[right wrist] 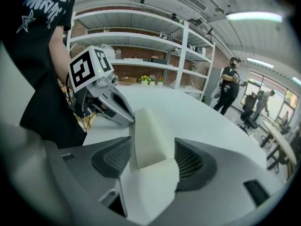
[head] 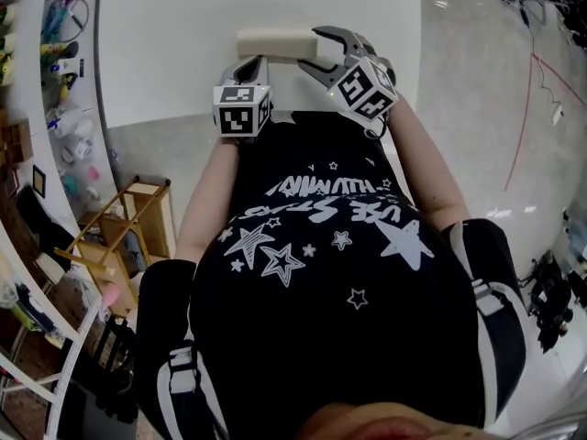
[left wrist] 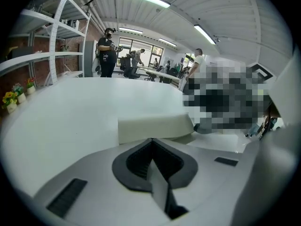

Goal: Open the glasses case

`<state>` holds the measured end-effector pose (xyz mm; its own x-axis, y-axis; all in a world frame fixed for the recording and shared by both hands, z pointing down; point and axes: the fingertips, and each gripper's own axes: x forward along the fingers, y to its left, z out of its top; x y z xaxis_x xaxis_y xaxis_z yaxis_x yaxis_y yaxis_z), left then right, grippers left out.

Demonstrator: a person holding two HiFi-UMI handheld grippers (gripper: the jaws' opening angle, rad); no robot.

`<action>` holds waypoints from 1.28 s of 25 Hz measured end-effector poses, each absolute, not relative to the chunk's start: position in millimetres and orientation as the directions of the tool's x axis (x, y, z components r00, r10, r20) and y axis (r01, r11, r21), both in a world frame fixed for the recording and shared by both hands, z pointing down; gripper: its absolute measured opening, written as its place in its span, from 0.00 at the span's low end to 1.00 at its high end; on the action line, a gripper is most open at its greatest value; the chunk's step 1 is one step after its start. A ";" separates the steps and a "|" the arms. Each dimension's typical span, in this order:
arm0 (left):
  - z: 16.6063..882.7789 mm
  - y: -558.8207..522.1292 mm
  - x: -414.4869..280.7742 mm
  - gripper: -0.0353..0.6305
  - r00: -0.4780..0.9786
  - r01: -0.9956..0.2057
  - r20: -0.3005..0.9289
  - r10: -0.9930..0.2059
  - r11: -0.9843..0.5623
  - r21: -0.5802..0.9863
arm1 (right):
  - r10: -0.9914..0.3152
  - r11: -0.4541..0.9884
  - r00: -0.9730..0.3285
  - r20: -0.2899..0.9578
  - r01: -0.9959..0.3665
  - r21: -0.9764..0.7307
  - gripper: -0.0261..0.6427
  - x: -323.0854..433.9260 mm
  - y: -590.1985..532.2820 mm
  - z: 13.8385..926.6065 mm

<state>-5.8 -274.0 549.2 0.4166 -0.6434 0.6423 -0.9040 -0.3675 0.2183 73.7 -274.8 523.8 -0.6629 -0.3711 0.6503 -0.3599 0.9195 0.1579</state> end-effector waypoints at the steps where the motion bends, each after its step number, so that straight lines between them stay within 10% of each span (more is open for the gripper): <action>1: 549.0 -274.1 -5.7 0.07 0.416 -0.904 0.642 -0.644 -0.367 0.217 | -0.361 0.927 -0.658 0.660 -0.333 0.175 0.44 72.7 -275.1 526.8; 32: 551.7 -278.3 -8.6 0.07 0.438 -0.891 0.644 -0.627 -0.395 0.222 | -0.235 0.970 -0.621 0.748 -0.097 0.224 0.42 62.7 -282.0 551.0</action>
